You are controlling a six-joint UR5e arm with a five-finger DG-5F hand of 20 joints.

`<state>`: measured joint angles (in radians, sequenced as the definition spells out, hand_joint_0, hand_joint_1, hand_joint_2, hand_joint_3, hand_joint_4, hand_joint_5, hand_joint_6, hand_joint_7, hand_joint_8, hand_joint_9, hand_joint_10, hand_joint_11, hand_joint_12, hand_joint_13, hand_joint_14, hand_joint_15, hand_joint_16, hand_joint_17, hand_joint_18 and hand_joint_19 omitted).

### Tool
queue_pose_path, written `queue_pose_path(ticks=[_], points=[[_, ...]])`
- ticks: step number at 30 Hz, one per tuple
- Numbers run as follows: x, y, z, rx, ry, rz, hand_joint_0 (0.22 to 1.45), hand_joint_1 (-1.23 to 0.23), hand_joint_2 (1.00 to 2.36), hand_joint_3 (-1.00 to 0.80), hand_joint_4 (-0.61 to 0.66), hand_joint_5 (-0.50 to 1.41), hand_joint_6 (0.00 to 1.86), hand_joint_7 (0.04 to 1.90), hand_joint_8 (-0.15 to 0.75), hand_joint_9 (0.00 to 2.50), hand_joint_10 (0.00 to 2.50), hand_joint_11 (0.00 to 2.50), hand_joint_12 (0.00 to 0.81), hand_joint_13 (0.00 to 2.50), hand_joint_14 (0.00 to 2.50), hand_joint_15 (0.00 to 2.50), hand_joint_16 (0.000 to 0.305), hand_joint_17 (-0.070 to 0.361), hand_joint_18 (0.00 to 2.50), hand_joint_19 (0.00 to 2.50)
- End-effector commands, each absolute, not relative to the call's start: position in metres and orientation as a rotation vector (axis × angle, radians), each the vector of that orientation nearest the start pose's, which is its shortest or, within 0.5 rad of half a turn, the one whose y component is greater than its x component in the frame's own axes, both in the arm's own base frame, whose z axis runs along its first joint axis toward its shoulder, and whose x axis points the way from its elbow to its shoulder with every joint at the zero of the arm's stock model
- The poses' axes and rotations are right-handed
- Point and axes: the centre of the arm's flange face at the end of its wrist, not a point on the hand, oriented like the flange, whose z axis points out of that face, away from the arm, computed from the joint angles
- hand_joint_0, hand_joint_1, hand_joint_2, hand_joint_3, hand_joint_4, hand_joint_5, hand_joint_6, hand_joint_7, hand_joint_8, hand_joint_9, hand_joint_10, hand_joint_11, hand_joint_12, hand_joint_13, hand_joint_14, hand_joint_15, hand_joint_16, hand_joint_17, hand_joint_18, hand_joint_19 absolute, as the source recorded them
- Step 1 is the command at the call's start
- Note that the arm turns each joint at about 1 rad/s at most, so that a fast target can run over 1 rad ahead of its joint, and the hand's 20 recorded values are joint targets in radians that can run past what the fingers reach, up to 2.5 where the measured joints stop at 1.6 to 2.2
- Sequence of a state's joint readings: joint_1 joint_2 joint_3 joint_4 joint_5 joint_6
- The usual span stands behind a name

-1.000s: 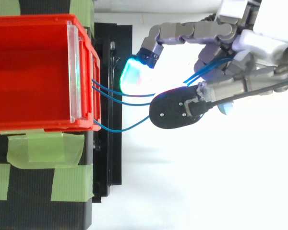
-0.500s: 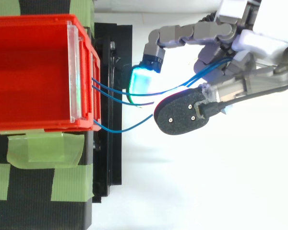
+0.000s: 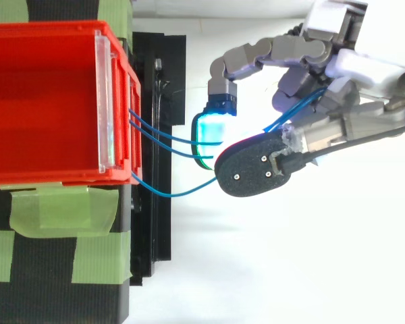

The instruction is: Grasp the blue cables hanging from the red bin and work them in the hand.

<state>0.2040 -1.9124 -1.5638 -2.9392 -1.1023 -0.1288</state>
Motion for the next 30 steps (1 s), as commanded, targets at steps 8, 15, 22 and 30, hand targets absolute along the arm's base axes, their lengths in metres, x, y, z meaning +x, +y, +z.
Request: queue_pose_path(ticks=[8,15,22,30], points=[[0.6120,-0.0552,0.3232,1.291,1.194,0.829,0.92,-0.62,1.02,-0.24,0.19,0.08,0.73,1.16,0.649,1.84,2.50,2.50,0.730,2.10,2.50,2.00,0.210,0.158,2.50,0.59],[0.6145,-0.0547,0.3254,1.272,1.184,0.833,0.95,-0.64,1.01,-0.06,0.21,0.08,0.72,1.12,0.649,1.84,2.50,2.50,0.730,2.10,2.50,2.00,0.210,0.158,2.50,0.59],[0.6150,-0.0546,0.3257,1.263,1.186,0.828,0.92,-0.67,1.04,0.05,0.24,0.10,0.64,1.12,0.649,1.84,2.50,2.50,0.730,2.10,2.50,2.00,0.210,0.158,2.50,0.59],[0.6143,-0.0575,0.3250,1.266,1.184,0.824,0.70,-0.53,1.88,-0.13,0.24,0.08,0.60,1.13,0.649,1.84,2.50,2.50,0.730,2.10,2.50,2.00,0.210,0.158,2.50,0.59]])
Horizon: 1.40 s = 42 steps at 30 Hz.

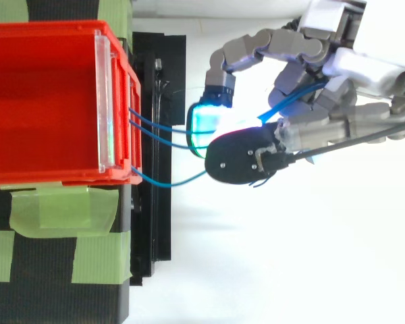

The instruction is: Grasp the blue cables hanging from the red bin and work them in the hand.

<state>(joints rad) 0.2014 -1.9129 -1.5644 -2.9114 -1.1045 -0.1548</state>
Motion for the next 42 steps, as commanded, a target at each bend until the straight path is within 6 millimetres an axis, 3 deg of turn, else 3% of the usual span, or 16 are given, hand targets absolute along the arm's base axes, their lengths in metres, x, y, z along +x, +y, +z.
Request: queue_pose_path(ticks=[1,4,7,16,19,20,22,24,35,42], points=[[0.614,-0.058,0.325,1.266,1.184,0.824,0.66,-0.46,2.02,-0.21,0.25,0.08,0.58,1.14,0.649,1.84,2.50,2.50,0.730,2.10,2.50,2.00,0.210,0.158,2.50,0.59],[0.615,-0.057,0.326,1.265,1.182,0.826,0.61,-0.39,2.13,-0.31,0.27,0.08,0.54,1.16,0.649,1.84,2.50,2.50,0.730,2.10,2.50,2.00,0.210,0.158,2.50,0.59],[0.615,-0.058,0.326,1.264,1.181,0.823,0.61,-0.39,2.14,-0.31,0.27,0.09,0.54,1.14,0.649,1.84,2.50,2.50,0.730,2.10,2.50,2.00,0.210,0.158,2.50,0.59],[0.614,-0.059,0.325,1.263,1.184,0.818,0.65,-0.56,1.96,-0.23,0.28,0.10,0.51,1.13,0.649,1.84,2.50,2.50,0.730,2.10,2.50,2.00,0.210,0.158,2.50,0.59],[0.615,-0.058,0.326,1.257,1.181,0.822,0.70,-0.67,1.58,-0.23,0.28,0.11,0.49,1.14,0.649,1.84,2.50,2.50,0.730,2.10,2.50,2.00,0.210,0.158,2.50,0.59],[0.615,-0.058,0.326,1.256,1.183,0.820,0.80,-0.72,1.22,-0.23,0.27,0.11,0.46,1.15,0.649,1.84,2.50,2.50,0.730,2.10,2.50,2.00,0.210,0.158,2.50,0.59],[0.615,-0.058,0.326,1.253,1.185,0.816,0.86,-0.72,1.00,-0.29,0.25,0.11,0.42,1.19,0.649,1.84,2.50,2.50,0.730,2.10,2.50,2.00,0.210,0.158,2.50,0.59],[0.615,-0.059,0.326,1.250,1.185,0.813,0.85,-0.70,1.01,-0.43,0.22,0.11,0.36,1.24,0.649,1.84,2.50,2.50,0.730,2.10,2.50,2.00,0.210,0.158,2.50,0.59],[0.615,-0.061,0.325,1.199,1.222,0.748,0.82,-0.64,1.01,-0.65,0.18,0.12,0.27,1.32,0.649,1.84,2.50,2.50,0.730,2.10,2.50,2.00,0.210,0.158,2.50,0.59],[0.622,-0.063,0.296,1.228,1.251,0.716,0.81,-0.61,1.01,-0.76,0.19,0.12,0.28,1.31,0.649,1.84,2.50,2.50,0.730,2.10,2.50,2.00,0.210,0.158,2.50,0.59]])
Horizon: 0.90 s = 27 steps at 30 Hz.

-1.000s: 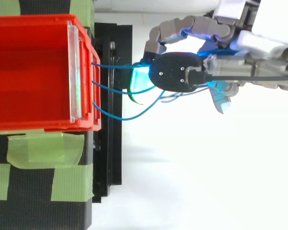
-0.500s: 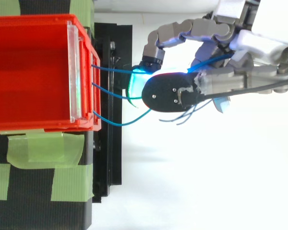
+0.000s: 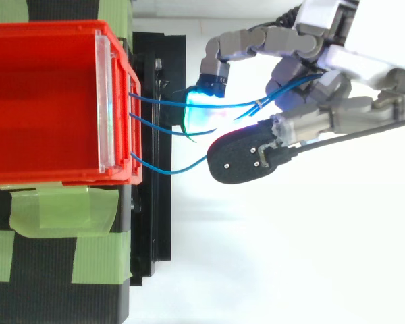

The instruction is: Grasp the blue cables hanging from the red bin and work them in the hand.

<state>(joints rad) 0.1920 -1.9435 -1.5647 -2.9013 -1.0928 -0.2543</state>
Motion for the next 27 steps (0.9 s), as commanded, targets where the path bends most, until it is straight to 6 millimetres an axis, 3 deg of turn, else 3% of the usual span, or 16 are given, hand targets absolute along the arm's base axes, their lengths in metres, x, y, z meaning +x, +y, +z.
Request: queue_pose_path(ticks=[1,15,27], points=[[0.622,-0.063,0.296,1.237,1.240,0.726,0.81,-0.60,1.01,-0.78,0.19,0.12,0.29,1.31,0.649,1.84,2.50,2.50,0.730,2.10,2.50,2.00,0.210,0.158,2.50,0.59],[0.620,-0.071,0.296,1.317,1.187,0.785,0.81,-0.56,1.00,-0.88,0.19,0.12,0.37,1.27,0.649,1.84,2.50,2.50,0.730,2.10,2.50,2.00,0.210,0.158,2.50,0.59],[0.616,-0.090,0.304,1.361,1.124,0.813,0.82,-0.55,1.01,-0.88,0.20,0.12,0.39,1.26,0.649,1.84,2.50,2.50,0.730,2.10,2.50,2.00,0.210,0.158,2.50,0.59]])
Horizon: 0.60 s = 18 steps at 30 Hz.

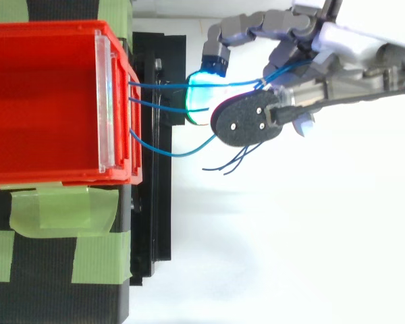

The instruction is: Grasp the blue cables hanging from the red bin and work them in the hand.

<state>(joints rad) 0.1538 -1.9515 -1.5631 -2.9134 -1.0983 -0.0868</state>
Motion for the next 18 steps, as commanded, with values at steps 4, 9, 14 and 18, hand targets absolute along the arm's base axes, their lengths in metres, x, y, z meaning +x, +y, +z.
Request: queue_pose_path(ticks=[4,9,14,18], points=[[0.619,-0.094,0.312,1.363,1.103,0.822,0.82,-0.54,1.00,-0.89,0.20,0.13,0.40,1.26,0.649,1.84,2.50,2.50,0.730,2.10,2.50,2.00,0.210,0.158,2.50,0.59],[0.622,-0.105,0.326,1.371,1.103,0.810,0.83,-0.54,1.00,-0.88,0.19,0.13,0.41,1.25,0.649,1.84,2.50,2.50,0.730,2.10,2.50,2.00,0.210,0.158,2.50,0.59],[0.621,-0.113,0.335,1.388,1.120,0.785,0.90,-0.54,1.01,-0.74,0.18,0.15,0.40,1.25,0.649,1.84,2.50,2.50,0.730,2.10,2.50,2.00,0.210,0.158,2.50,0.59],[0.619,-0.116,0.334,1.397,1.135,0.774,0.91,-0.54,1.01,-0.73,0.18,0.15,0.40,1.26,0.649,1.84,2.50,2.50,0.730,2.10,2.50,2.00,0.210,0.158,2.50,0.59]])
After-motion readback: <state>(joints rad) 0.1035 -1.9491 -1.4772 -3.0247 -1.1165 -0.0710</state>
